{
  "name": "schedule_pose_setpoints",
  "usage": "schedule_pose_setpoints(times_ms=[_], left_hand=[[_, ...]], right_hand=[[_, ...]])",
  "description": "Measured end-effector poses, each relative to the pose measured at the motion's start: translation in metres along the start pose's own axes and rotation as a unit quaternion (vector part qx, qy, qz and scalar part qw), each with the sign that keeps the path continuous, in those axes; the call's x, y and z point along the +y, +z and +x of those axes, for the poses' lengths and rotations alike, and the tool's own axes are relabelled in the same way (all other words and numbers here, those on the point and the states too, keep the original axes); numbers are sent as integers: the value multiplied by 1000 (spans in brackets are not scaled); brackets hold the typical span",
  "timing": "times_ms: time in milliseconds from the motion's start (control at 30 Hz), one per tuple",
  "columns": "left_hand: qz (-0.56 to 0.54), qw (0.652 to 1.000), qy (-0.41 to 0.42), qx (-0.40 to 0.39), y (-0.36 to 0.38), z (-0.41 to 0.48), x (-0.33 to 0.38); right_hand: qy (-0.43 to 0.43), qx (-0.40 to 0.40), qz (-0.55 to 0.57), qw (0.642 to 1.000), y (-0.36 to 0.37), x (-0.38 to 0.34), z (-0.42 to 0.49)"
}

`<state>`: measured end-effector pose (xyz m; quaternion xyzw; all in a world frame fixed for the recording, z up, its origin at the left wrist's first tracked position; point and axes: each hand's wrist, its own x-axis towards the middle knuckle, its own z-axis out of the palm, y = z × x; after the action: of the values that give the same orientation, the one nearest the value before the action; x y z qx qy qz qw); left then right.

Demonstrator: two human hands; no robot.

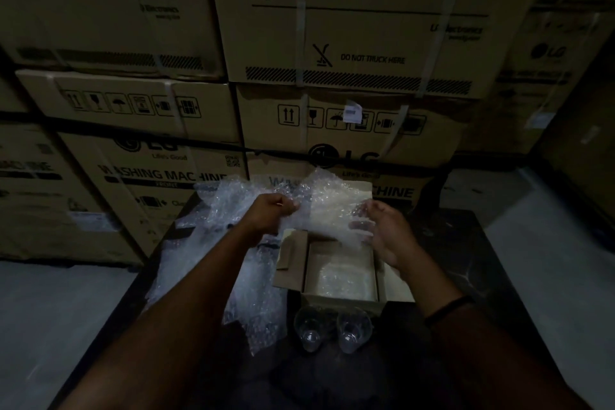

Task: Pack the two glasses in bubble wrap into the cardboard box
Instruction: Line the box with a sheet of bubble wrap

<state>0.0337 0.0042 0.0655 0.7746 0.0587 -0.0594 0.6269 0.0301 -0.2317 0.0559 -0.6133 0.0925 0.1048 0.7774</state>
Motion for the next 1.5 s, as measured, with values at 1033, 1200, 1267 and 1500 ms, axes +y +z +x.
schedule_pose_setpoints(times_ms=[1033, 1200, 1267, 1500], left_hand=[[-36, 999, 8, -25, 32, -4, -8], [18, 998, 37, 41, 41, 0, -9], [71, 994, 53, 56, 43, 4, -12], [142, 983, 96, 59, 44, 19, -20]], right_hand=[[-132, 73, -123, 981, -18, 2, 3], [-141, 60, -196, 968, -24, 12, 9], [-142, 65, -234, 960, -25, 14, 12], [-166, 92, -384, 903, -38, 22, 28]])
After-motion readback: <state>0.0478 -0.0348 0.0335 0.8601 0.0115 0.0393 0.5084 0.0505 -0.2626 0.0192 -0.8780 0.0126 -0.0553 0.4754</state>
